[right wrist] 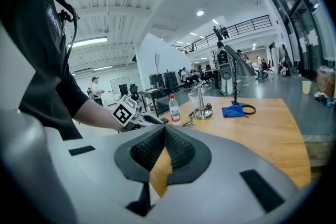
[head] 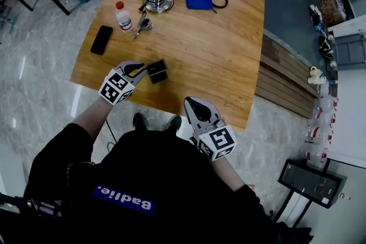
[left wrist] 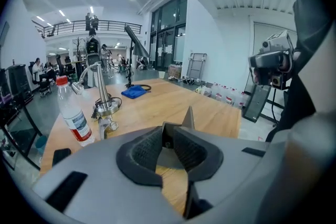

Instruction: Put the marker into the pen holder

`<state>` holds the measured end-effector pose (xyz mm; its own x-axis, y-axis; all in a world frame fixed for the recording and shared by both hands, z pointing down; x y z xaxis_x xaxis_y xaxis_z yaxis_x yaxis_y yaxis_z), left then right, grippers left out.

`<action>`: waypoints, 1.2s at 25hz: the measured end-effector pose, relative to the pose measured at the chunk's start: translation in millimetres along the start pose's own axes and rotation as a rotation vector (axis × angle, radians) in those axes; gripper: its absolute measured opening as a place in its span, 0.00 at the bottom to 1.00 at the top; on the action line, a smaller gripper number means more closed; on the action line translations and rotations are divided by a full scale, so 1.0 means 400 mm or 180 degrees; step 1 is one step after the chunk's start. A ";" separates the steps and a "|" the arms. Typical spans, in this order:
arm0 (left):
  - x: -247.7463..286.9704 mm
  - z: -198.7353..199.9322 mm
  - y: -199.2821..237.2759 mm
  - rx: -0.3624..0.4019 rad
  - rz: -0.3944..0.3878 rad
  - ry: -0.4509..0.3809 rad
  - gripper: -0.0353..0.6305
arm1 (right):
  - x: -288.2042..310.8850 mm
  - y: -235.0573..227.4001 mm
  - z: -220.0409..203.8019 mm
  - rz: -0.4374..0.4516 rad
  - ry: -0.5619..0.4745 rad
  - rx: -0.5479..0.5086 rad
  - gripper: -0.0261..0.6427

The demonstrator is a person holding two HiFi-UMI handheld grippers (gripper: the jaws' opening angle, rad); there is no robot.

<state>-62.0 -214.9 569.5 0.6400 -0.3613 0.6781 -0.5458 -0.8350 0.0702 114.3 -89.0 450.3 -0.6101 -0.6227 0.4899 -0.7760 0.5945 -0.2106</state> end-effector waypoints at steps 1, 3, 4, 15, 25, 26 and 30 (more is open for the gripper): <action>-0.022 0.013 -0.005 0.0016 0.0015 -0.0060 0.14 | 0.001 0.003 0.003 0.0012 -0.0009 -0.0012 0.05; -0.070 0.046 -0.026 0.0053 0.0028 -0.0208 0.14 | 0.005 0.009 0.008 0.0036 -0.0025 -0.0036 0.05; -0.095 0.063 -0.041 0.0076 0.0021 -0.0285 0.14 | 0.006 0.012 0.010 0.0047 -0.0032 -0.0049 0.05; -0.238 0.200 -0.260 0.0044 -0.0409 -0.0911 0.13 | 0.016 0.044 0.037 0.0171 -0.0161 -0.0230 0.05; -0.266 0.229 -0.330 0.0056 -0.0503 -0.1108 0.07 | 0.011 0.083 0.067 0.0291 -0.0306 -0.0373 0.05; -0.267 0.227 -0.330 0.0055 -0.0500 -0.1101 0.07 | 0.012 0.085 0.067 0.0298 -0.0313 -0.0385 0.05; -0.266 0.221 -0.334 0.0044 -0.0521 -0.1063 0.07 | 0.014 0.088 0.064 0.0329 -0.0311 -0.0411 0.05</action>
<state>-9.6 -101.6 423.3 0.8606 -0.3361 0.3825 -0.4156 -0.8977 0.1464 79.2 -84.6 424.1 -0.7029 -0.5977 0.3856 -0.6853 0.7142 -0.1422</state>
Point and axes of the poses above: the fingertips, and each gripper's own axes: x forward along the fingers, y to its left, z out of its top, the point moved 4 cm from there along -x, backward along the fingers, and after that the axes turned 9 degrees about y, right-handed, at the moved point
